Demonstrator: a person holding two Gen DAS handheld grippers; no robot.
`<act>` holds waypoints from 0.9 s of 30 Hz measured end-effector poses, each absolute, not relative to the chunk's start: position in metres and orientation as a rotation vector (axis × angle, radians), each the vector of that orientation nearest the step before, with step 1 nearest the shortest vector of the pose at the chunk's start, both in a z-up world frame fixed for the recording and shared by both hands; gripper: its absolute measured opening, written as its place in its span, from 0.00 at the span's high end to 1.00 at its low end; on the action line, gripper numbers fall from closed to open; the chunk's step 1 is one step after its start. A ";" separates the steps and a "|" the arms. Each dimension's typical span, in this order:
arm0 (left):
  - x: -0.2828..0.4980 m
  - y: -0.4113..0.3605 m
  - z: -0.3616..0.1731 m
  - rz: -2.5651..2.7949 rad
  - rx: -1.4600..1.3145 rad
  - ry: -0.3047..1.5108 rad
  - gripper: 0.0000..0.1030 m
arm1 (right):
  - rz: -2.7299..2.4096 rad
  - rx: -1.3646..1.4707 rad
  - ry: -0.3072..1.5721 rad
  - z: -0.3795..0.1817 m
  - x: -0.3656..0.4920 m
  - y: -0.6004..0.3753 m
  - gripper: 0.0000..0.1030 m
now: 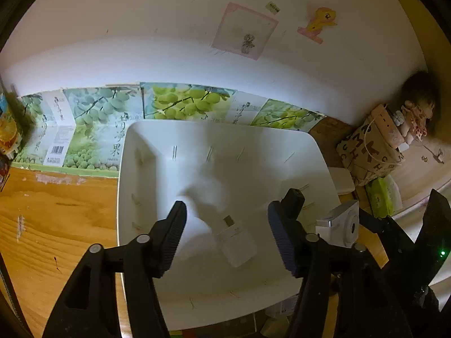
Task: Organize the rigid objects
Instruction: 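Open the left tool to drop the scoop piece in the bin while the right tool drops the lens toy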
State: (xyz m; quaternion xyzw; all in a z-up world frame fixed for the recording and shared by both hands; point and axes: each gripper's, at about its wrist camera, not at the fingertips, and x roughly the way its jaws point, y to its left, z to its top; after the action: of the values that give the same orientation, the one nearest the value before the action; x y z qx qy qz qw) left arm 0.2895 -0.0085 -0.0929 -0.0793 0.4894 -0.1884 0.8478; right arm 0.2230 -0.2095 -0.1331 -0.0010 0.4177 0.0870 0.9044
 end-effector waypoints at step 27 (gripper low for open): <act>0.219 0.005 -0.024 -0.338 -0.178 0.858 0.21 | 0.141 -0.020 0.701 -0.078 0.171 -0.214 0.07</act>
State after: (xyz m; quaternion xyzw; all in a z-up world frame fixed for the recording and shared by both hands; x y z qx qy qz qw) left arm 0.2190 0.0052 -0.0244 -0.0857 0.4134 -0.1631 0.8917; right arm 0.1709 -0.2137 -0.0783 -0.0097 0.3432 0.0689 0.9367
